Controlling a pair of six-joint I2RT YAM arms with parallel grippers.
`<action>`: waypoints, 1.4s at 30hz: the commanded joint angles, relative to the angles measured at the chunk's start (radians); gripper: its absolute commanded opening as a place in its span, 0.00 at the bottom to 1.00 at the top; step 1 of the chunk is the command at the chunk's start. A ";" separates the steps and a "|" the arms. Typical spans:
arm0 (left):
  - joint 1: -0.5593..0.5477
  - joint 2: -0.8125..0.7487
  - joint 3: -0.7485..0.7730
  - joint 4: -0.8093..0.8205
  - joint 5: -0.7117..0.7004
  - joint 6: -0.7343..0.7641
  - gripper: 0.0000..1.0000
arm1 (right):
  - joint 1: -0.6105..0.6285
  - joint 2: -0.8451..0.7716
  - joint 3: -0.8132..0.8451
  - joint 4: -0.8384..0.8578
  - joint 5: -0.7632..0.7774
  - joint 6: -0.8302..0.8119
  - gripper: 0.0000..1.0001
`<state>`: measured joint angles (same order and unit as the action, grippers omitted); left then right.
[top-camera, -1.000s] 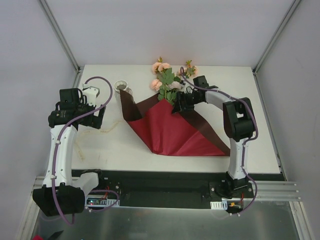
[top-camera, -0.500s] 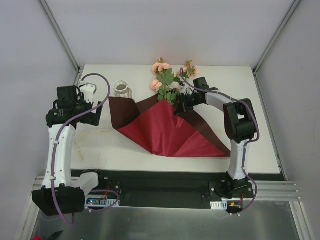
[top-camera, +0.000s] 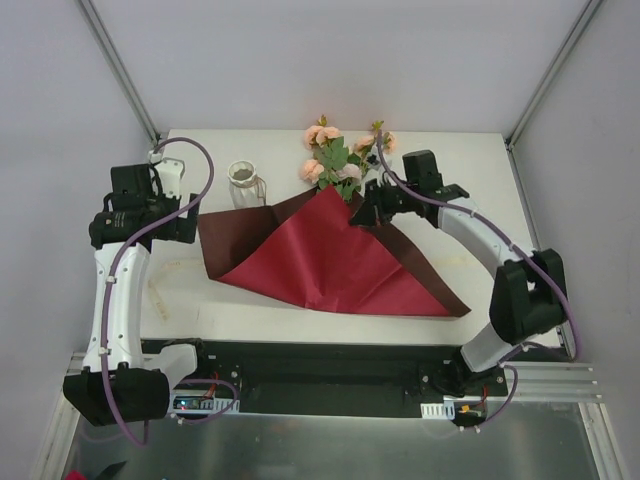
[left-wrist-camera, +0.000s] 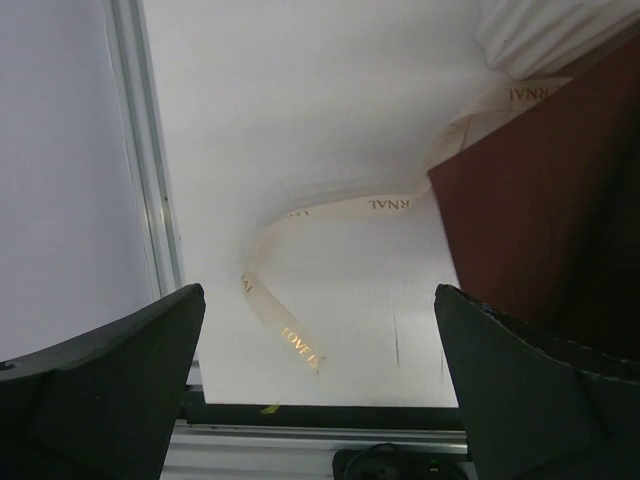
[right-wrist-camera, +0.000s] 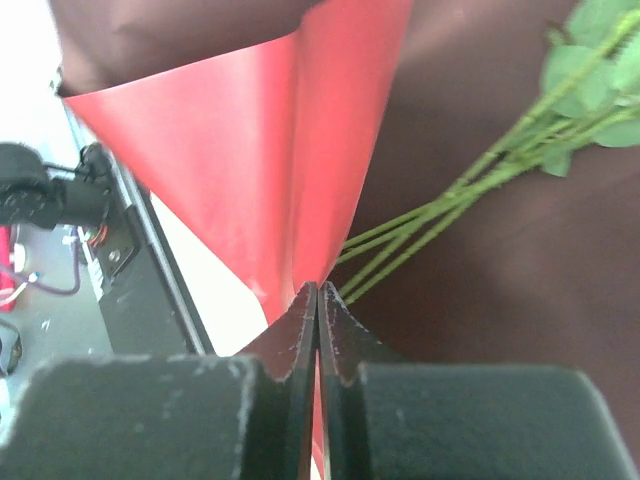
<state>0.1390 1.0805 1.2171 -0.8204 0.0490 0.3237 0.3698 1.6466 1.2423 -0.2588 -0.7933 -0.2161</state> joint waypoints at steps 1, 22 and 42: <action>0.004 -0.021 0.041 0.007 -0.069 -0.044 0.99 | 0.096 -0.172 -0.064 -0.019 -0.014 -0.068 0.01; 0.005 -0.025 0.042 0.007 -0.052 -0.032 0.99 | 0.852 -0.656 -0.342 -0.223 0.413 0.115 0.41; 0.005 0.004 0.055 0.007 -0.029 -0.021 0.99 | 0.694 -0.389 0.236 -0.646 0.983 0.148 0.96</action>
<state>0.1390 1.0786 1.2392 -0.8165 -0.0090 0.3031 1.2415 1.1175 1.3972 -0.8093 -0.0547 -0.1120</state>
